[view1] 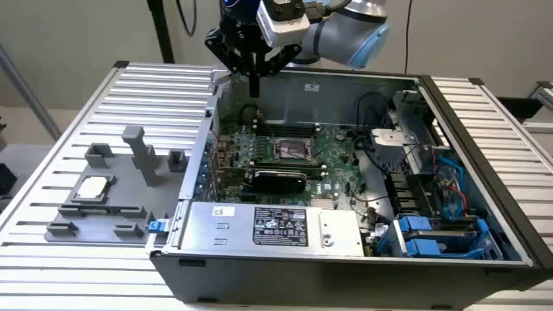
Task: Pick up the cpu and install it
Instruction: 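Reach for the cpu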
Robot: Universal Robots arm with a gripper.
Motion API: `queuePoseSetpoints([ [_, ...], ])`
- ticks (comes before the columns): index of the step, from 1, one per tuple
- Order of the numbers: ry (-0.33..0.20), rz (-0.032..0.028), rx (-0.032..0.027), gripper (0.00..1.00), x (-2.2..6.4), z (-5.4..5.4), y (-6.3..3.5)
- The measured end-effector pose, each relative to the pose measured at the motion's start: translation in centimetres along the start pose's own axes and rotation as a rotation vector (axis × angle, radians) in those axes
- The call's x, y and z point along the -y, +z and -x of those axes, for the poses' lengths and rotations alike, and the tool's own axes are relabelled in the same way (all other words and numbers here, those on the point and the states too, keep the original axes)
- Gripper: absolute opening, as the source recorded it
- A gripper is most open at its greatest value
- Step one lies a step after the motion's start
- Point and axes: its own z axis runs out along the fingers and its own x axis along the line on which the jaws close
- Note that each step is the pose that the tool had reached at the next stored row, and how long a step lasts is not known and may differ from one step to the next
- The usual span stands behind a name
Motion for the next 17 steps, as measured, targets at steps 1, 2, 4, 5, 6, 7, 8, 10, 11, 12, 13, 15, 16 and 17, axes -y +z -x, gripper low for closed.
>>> queuePoseSetpoints([
  [1,0.000,0.0000,-0.0001,0.11,0.00,0.00,0.00],
  [2,0.000,0.0000,0.0000,0.11,0.00,0.00,0.00],
  [4,0.000,0.0001,0.0000,0.11,0.00,0.00,0.00],
  [5,0.000,0.0000,0.0000,0.11,0.00,0.00,0.00],
  [6,0.000,0.0000,-0.0001,0.11,0.00,0.00,0.00],
  [7,0.000,0.0000,0.0000,0.11,0.00,0.00,0.00],
  [8,0.000,0.0000,0.0000,0.11,0.00,0.00,0.00],
  [10,0.000,0.0000,0.0000,0.11,0.00,0.00,0.00],
  [11,0.000,0.0000,0.0000,0.11,0.00,0.00,0.00],
  [12,0.000,0.0000,0.0000,0.11,0.00,0.00,0.00],
  [13,0.000,0.0000,0.0000,0.11,0.00,0.00,0.00],
  [15,0.000,-0.0001,0.0000,0.11,0.03,-0.21,-0.01],
  [16,0.000,-0.0002,-0.0001,0.11,0.08,-0.38,-0.02],
  [17,0.000,-0.0002,-0.0002,0.11,0.16,-0.56,-0.03],
])
